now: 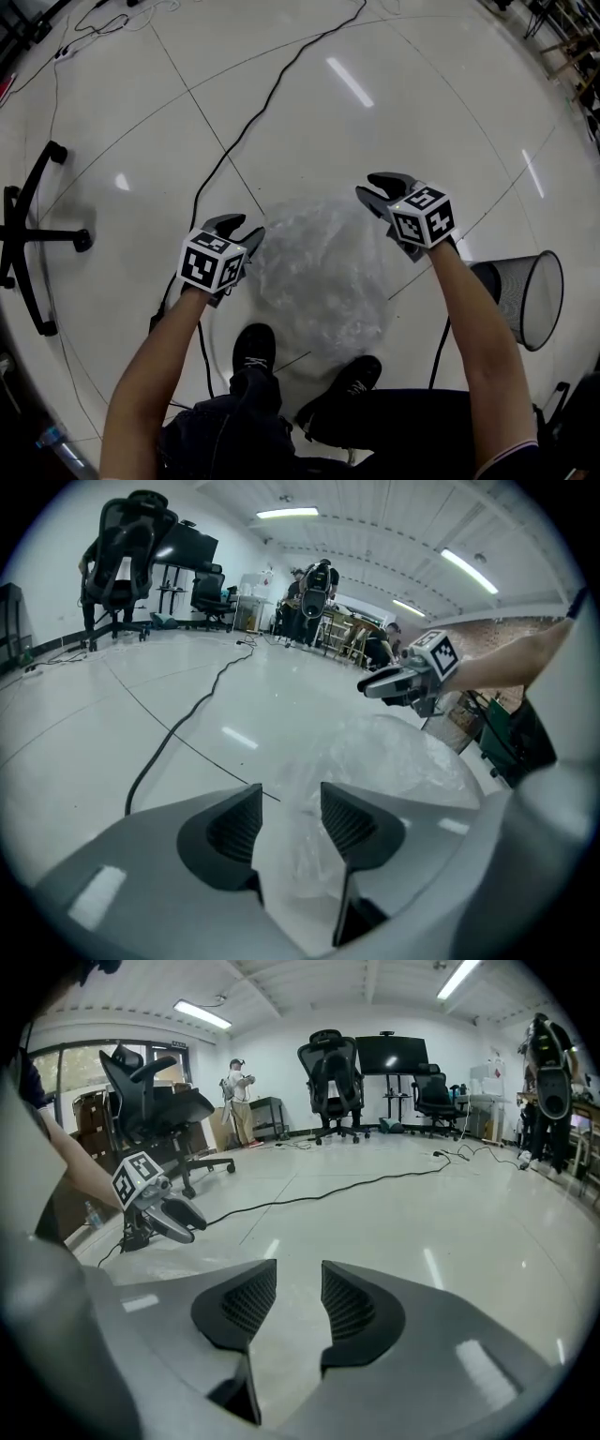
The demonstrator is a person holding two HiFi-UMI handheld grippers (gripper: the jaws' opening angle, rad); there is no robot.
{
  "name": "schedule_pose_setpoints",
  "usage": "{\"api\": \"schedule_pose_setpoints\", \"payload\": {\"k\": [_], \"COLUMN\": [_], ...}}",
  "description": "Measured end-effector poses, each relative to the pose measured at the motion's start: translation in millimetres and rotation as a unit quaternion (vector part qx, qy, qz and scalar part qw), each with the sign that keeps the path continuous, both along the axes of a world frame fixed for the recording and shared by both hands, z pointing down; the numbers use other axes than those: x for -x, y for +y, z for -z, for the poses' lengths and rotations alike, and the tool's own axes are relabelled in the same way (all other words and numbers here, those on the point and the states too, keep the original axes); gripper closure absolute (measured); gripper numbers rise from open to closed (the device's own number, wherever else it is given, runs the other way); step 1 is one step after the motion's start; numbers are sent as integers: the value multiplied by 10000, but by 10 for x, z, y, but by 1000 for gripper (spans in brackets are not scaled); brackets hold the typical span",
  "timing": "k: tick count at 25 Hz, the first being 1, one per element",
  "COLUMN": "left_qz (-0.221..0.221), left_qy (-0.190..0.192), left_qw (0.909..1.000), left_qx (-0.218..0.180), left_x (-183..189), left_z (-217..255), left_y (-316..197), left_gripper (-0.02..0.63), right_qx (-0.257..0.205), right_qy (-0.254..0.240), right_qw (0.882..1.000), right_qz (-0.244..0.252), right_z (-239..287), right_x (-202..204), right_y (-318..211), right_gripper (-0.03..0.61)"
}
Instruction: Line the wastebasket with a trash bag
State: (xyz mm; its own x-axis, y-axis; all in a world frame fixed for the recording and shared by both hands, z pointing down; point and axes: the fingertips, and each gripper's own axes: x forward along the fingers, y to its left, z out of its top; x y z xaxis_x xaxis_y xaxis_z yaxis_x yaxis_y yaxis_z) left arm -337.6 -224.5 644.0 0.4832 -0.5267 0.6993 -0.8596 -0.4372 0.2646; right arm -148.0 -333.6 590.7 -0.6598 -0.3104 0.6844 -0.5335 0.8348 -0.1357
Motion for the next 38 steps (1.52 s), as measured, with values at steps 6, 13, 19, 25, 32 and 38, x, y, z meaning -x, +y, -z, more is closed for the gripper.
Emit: {"api": "schedule_pose_setpoints", "payload": {"k": [6,13,19,25,32,38], "left_qz": [-28,-52,-108,-143,-393,-1005], "left_qy": [45,141,76,59,-9,-2], "left_qw": [9992,9971,9979,9989,9990,9910], "left_qx": [388,741,630,449,-201,-889], "left_x": [-37,-57,-62,-46,-154,-458], "left_z": [-252,-429,-398,-256,368,1120], "left_y": [98,155,102,38,-111,-114], "left_gripper": [397,441,601,601,601,601], "right_qx": [270,566,396,246,-230,-663], "right_qy": [143,379,545,586,290,298], "right_qw": [9994,9966,9961,9964,9987,9971], "right_qz": [159,462,572,560,353,222], "right_z": [-316,-636,-646,-520,230,971], "right_x": [-18,86,77,32,-194,-548], "right_y": [-97,-46,-23,35,117,356], "right_gripper": [391,406,575,577,577,577]}}
